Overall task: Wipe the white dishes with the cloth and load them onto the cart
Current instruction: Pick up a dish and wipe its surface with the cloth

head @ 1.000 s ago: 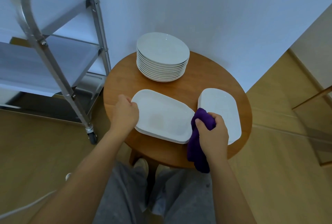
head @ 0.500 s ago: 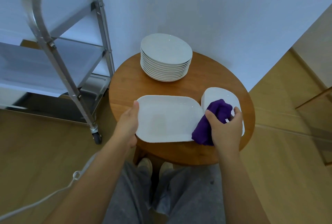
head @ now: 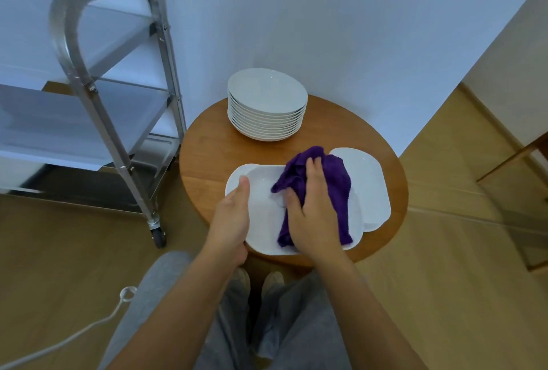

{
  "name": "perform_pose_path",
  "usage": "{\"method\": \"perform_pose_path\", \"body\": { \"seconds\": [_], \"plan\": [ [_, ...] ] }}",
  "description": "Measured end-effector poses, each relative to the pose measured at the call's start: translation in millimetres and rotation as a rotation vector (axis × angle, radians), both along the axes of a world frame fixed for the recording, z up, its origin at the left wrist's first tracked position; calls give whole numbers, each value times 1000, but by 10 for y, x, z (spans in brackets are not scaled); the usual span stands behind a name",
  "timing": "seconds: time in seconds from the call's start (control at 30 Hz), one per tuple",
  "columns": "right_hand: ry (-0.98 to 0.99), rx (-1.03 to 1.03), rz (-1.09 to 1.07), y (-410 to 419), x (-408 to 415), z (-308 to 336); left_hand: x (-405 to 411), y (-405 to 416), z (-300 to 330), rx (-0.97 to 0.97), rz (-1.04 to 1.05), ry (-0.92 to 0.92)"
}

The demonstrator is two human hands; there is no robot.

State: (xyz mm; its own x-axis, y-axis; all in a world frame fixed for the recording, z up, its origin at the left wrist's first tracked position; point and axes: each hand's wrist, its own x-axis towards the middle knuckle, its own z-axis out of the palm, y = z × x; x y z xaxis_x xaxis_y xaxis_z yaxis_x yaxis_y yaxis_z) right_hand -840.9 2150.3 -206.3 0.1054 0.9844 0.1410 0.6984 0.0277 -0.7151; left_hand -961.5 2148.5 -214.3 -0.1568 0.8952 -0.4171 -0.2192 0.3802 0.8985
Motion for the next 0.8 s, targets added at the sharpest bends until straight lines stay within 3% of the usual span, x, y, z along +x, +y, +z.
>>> {"method": "perform_pose_path", "body": {
  "seconds": [0.17,0.33,0.5,0.63,0.8],
  "plan": [
    [-89,41,253,-131,-330,22,28,-41,50,40,72,-175],
    [140,-42,474,-202,-312,124,-80,-17,110,58,140,-422],
    [182,-180,592,-211,-89,155,-275,22,109,105,105,-425],
    [9,-100,630,-283,119,143,-259,80,149,110,91,-350],
    [-392,181,722,-359,343,10,-340,127,213,116,13,-357]
  ]
}}
